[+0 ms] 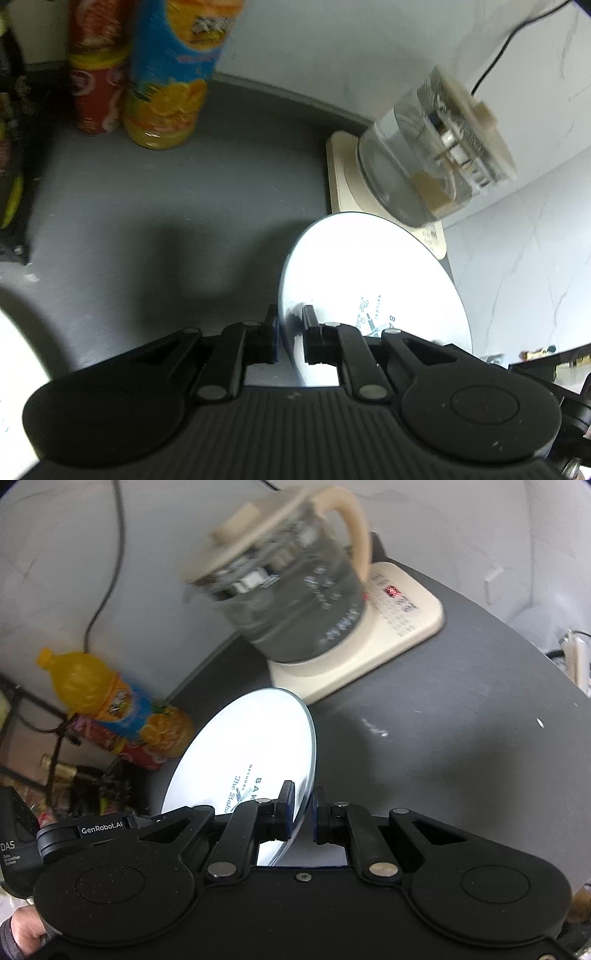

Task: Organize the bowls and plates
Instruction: 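Lift the 'BAKERY' plate and carry it over the plate stack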

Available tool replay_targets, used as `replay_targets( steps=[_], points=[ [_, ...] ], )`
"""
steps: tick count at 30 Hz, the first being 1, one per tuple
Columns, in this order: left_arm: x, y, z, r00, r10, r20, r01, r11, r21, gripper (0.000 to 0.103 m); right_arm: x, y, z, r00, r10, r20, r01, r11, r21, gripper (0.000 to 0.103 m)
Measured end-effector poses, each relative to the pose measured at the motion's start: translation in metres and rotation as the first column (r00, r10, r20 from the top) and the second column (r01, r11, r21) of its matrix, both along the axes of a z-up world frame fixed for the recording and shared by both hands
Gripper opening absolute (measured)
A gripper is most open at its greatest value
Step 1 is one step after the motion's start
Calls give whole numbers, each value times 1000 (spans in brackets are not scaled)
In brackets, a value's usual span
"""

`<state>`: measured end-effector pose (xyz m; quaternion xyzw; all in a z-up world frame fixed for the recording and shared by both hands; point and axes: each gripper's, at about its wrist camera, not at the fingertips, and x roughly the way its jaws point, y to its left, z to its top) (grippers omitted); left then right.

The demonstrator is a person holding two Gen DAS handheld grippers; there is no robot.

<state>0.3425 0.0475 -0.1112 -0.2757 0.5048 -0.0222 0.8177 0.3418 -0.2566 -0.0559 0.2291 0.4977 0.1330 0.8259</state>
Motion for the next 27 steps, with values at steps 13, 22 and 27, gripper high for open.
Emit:
replay_targets(
  steps=[13, 22, 27],
  points=[
    [-73, 44, 30, 980, 193, 35, -194, 981, 4, 10, -18, 54, 23, 983, 178, 45, -179, 983, 30, 9],
    [-129, 83, 38, 946, 322, 33, -323, 946, 20, 10, -37, 105, 26, 953, 301, 47, -303, 951, 57, 9],
    [-156, 103, 37, 922, 387, 25, -387, 922, 21, 10, -46, 133, 25, 931, 364, 38, -366, 929, 60, 9]
  ],
)
